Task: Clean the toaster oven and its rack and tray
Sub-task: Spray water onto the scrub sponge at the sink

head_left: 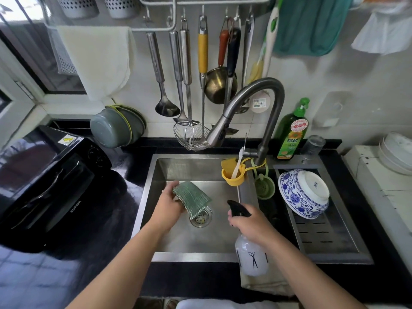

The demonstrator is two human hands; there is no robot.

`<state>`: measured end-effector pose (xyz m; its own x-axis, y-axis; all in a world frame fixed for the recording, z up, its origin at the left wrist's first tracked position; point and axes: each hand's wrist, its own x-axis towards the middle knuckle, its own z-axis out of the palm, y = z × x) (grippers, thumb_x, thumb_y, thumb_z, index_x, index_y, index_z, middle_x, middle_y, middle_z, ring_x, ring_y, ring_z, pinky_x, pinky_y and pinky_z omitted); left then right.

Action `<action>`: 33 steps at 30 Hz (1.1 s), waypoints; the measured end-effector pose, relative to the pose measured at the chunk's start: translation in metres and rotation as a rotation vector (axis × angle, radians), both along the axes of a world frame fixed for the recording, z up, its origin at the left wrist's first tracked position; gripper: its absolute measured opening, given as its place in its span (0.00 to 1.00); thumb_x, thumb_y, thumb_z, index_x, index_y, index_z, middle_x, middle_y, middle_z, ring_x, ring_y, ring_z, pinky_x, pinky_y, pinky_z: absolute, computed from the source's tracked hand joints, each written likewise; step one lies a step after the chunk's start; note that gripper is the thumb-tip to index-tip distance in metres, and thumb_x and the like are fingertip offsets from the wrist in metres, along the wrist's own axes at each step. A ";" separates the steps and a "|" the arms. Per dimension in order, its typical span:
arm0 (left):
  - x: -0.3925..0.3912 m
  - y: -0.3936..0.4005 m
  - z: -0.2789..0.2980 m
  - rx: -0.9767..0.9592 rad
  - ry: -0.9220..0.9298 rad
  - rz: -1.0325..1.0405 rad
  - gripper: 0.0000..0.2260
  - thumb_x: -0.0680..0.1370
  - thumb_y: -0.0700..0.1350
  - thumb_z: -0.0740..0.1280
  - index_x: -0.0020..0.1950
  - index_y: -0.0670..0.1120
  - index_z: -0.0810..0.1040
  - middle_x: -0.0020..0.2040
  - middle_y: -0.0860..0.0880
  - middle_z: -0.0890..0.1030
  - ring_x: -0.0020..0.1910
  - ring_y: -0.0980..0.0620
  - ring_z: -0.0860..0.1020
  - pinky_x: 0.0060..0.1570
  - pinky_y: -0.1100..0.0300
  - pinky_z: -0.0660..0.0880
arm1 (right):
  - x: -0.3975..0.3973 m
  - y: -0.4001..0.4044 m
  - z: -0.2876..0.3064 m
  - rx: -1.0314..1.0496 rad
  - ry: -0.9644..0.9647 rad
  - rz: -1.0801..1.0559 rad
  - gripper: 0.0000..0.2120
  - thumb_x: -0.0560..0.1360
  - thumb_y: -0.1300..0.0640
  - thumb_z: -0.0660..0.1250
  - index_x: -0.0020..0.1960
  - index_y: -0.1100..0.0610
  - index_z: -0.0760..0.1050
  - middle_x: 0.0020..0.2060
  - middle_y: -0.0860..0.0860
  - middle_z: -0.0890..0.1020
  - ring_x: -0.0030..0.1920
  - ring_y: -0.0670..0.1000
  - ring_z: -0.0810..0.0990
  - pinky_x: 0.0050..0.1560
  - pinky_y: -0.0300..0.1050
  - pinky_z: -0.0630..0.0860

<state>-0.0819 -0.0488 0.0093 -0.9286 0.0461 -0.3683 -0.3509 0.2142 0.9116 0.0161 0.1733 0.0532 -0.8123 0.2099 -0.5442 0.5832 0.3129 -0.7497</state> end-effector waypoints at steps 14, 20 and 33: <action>-0.011 0.002 0.015 0.288 -0.318 0.075 0.06 0.79 0.30 0.67 0.53 0.38 0.75 0.46 0.35 0.84 0.36 0.44 0.84 0.36 0.51 0.83 | 0.002 0.012 0.010 -0.039 0.030 0.082 0.10 0.66 0.48 0.69 0.47 0.47 0.80 0.47 0.52 0.84 0.47 0.52 0.82 0.46 0.47 0.76; 0.023 0.024 0.019 0.640 -0.448 0.065 0.11 0.85 0.38 0.57 0.58 0.38 0.78 0.49 0.38 0.86 0.42 0.44 0.86 0.39 0.52 0.83 | -0.023 -0.019 0.034 -0.076 0.029 0.170 0.11 0.72 0.58 0.68 0.54 0.54 0.79 0.42 0.48 0.80 0.43 0.48 0.77 0.43 0.43 0.71; 0.029 0.040 0.012 0.742 -0.364 0.289 0.15 0.88 0.47 0.54 0.67 0.43 0.75 0.53 0.38 0.85 0.48 0.40 0.85 0.50 0.40 0.82 | -0.017 -0.016 0.019 0.036 -0.032 0.255 0.07 0.65 0.55 0.68 0.42 0.55 0.81 0.29 0.46 0.81 0.32 0.47 0.78 0.34 0.40 0.72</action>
